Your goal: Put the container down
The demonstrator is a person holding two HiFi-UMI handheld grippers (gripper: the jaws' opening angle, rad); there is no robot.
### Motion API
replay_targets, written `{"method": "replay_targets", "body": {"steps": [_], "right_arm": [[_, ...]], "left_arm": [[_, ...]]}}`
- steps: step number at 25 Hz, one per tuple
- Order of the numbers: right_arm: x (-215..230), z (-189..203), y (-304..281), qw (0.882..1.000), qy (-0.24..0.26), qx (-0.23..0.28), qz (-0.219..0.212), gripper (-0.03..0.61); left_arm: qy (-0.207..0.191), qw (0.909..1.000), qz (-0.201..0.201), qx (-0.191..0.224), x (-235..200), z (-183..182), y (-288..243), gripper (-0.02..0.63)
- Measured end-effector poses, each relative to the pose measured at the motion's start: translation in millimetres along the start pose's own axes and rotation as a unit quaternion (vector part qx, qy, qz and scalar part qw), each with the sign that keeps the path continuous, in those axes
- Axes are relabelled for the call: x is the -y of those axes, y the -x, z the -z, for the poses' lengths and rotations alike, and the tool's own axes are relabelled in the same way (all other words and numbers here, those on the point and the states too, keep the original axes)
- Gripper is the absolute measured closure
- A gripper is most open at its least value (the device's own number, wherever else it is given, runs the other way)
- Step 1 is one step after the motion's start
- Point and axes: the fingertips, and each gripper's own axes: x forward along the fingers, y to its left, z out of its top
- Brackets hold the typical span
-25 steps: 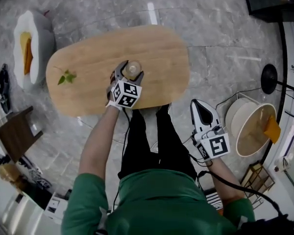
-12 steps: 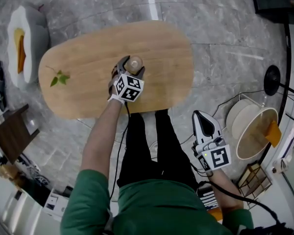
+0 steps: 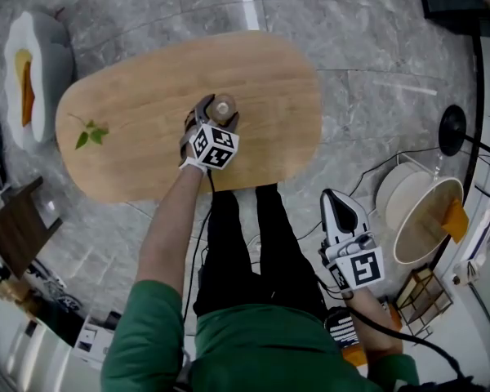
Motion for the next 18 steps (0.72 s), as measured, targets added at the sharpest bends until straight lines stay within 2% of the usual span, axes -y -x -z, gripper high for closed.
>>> {"method": "replay_targets", "body": {"steps": [6,11,18], "right_arm": [[-8,7,-8,1.000,0.003,-0.005,-0.001,0.565],[-13,-8,-9,1.000,0.011,0.008,-0.002,0.565],[-37,-47,-10,0.999,0.034,0.037,-0.020,0.565]], "left_arm": [[0.013,0.9999,0.001,0.010,-5,4,-3,0.275],[0.026,0.9996,-0.008,-0.002,-3,7,7,0.255],[0.068,0.9958,-0.033,0.051,-23,-15,83,0.253]]}}
